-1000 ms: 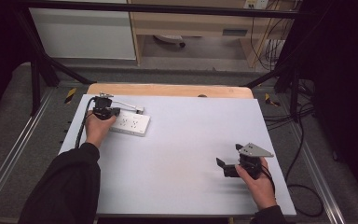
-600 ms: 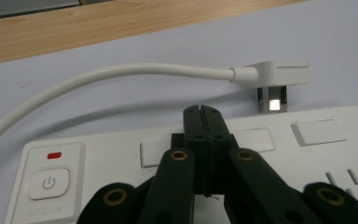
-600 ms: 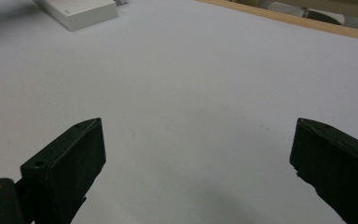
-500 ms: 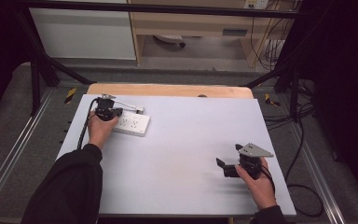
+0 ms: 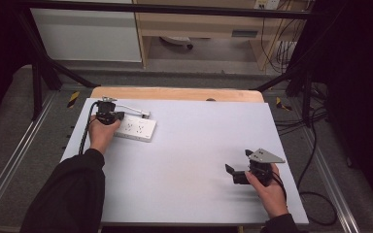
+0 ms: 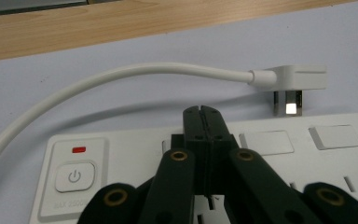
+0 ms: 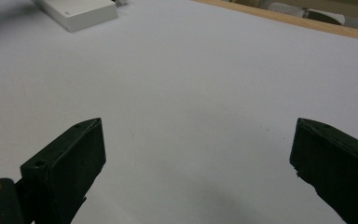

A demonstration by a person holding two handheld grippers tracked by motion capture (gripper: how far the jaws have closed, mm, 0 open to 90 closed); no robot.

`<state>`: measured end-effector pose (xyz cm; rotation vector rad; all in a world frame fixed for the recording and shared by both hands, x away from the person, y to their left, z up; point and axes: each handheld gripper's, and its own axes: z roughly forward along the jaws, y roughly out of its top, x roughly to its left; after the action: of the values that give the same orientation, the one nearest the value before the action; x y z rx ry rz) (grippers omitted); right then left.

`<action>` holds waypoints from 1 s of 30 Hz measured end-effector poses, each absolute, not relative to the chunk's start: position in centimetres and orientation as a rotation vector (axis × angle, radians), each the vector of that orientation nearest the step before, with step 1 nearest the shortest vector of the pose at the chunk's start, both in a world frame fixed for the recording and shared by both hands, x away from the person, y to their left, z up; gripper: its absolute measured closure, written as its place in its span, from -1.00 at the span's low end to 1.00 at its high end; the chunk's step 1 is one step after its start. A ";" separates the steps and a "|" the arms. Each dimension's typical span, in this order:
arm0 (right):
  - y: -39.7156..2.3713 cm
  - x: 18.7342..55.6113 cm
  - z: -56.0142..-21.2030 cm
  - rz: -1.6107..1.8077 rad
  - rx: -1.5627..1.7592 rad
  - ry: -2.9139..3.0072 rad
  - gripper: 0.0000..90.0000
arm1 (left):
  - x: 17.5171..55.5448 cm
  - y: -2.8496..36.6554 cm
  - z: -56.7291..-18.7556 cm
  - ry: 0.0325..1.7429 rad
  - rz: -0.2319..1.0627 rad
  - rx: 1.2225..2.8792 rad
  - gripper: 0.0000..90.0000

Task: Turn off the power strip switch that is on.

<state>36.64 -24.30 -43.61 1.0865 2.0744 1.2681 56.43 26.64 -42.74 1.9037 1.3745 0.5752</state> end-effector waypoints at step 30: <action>-24.4 36.6 -43.5 1.268 1.083 2.071 -0.91 | 55.3 26.7 -40.5 1.382 0.548 1.858 0.36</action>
<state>36.61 -24.35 -43.54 1.0831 2.0711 1.2679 55.29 26.73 -40.50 1.8581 1.3815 0.5481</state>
